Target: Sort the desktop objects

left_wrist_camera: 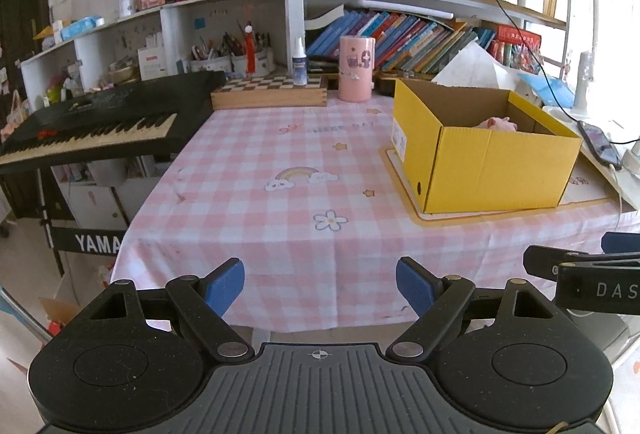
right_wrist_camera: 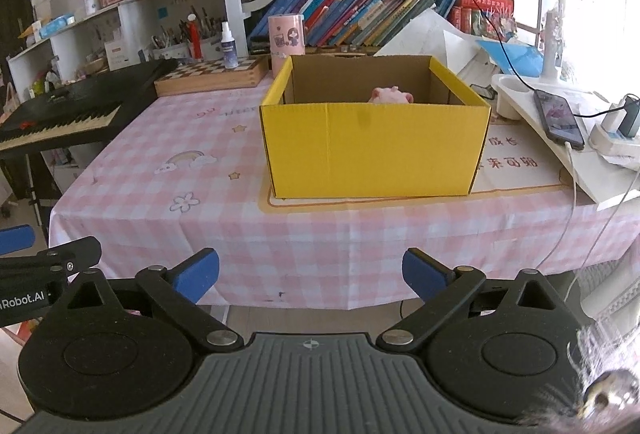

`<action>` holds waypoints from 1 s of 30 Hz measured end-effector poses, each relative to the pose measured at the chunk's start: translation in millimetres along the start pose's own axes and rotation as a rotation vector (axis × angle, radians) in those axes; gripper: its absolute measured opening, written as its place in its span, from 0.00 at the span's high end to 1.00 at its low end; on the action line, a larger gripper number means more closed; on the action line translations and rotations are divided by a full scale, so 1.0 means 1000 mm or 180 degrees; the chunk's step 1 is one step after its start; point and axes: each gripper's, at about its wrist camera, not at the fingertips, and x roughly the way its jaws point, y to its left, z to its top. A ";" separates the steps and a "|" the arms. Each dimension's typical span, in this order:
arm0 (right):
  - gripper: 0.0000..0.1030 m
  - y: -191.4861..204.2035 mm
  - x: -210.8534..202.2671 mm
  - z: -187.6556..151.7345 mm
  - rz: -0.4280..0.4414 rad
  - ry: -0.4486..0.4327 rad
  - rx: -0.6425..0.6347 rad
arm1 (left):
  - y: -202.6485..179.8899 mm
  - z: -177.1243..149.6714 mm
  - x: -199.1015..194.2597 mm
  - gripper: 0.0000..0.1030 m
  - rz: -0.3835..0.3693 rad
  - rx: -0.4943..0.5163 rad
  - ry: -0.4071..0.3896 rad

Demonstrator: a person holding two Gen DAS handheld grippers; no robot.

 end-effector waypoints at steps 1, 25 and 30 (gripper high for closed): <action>0.03 0.000 0.001 0.000 -0.0003 0.0011 -0.0002 | 0.000 0.000 0.000 0.17 -0.0004 -0.0002 0.0003; 0.02 -0.001 0.010 0.000 -0.0008 0.0160 -0.0024 | 0.000 0.000 0.008 0.16 -0.0098 -0.0052 0.0073; 0.02 -0.001 0.012 -0.001 -0.0012 0.0190 -0.0026 | 0.001 -0.001 0.008 0.16 -0.0115 -0.0085 0.0041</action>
